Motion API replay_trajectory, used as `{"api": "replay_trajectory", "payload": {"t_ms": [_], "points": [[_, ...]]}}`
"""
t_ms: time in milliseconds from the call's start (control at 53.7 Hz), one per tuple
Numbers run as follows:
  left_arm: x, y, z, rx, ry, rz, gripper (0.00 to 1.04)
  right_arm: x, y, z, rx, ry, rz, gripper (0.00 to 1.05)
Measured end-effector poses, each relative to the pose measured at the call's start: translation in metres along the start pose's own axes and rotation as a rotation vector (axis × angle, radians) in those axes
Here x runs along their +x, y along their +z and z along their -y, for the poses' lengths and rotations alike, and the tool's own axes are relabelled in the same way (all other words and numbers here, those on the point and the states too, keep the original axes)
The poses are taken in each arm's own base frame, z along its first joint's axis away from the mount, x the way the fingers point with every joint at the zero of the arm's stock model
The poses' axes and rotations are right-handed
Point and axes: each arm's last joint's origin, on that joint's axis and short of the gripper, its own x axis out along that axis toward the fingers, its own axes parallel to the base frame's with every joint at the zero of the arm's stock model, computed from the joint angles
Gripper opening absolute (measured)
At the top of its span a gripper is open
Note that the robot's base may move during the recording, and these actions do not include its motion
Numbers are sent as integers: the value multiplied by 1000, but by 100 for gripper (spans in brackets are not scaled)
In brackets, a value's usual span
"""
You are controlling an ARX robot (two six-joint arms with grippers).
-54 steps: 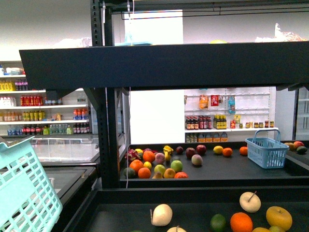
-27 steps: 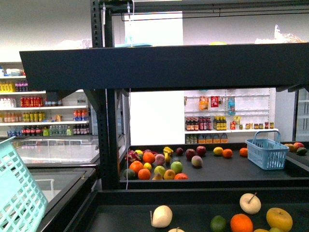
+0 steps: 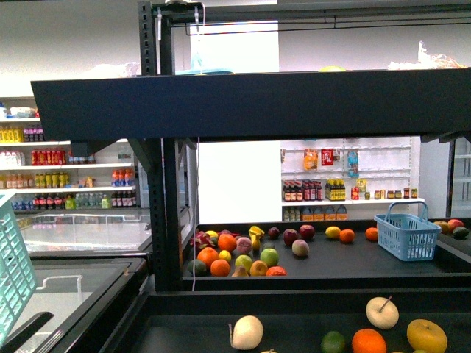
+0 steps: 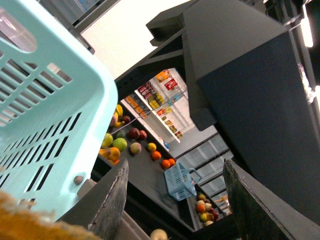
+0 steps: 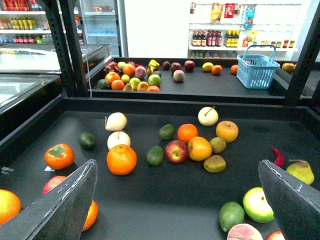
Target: Pick lemon from shelf
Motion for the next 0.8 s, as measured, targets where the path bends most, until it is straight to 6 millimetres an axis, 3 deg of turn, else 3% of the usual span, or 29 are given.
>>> {"api": "replay_trajectory", "payload": {"t_ms": [168,521,800], "points": [[9,-13,-7,33,13,-49,54,0,0,0,0,0,0,97],[24,-31,1,86,67,-173,51,0,0,0,0,0,0,97],[31,-33,-13,113,194,-93,99,0,0,0,0,1,0,97]]}}
